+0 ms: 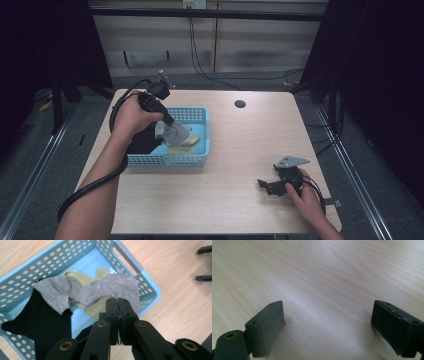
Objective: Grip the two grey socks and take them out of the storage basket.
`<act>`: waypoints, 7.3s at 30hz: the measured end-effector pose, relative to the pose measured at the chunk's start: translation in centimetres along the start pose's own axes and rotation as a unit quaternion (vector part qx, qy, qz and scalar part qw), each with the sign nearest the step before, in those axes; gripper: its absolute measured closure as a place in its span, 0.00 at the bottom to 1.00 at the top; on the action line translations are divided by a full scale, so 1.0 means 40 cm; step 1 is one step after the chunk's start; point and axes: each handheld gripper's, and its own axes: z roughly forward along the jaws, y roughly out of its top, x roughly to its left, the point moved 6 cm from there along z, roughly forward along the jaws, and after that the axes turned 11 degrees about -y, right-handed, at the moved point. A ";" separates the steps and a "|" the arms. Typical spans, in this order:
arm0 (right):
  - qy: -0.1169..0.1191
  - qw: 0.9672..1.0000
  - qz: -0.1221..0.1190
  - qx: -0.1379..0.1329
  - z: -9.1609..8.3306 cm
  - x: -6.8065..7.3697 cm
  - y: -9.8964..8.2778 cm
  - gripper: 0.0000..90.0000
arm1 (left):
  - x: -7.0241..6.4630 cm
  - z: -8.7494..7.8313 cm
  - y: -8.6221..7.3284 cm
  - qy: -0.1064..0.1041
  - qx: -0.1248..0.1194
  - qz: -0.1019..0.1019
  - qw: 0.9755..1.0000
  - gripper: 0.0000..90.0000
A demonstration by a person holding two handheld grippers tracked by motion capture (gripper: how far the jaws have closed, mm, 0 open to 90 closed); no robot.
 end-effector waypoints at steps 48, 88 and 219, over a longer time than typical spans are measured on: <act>-0.001 1.000 -0.001 0.000 0.000 -0.001 0.000 0.12 | -0.268 0.028 0.049 -0.063 0.016 0.149 0.987 0.97; -0.001 1.000 -0.001 0.000 0.000 0.000 0.000 0.12 | -0.195 0.142 0.012 -0.055 -0.012 0.134 0.989 0.57; 0.000 1.000 -0.001 0.000 0.001 0.000 0.001 0.12 | -0.059 0.070 0.029 -0.022 0.027 0.079 0.996 0.91</act>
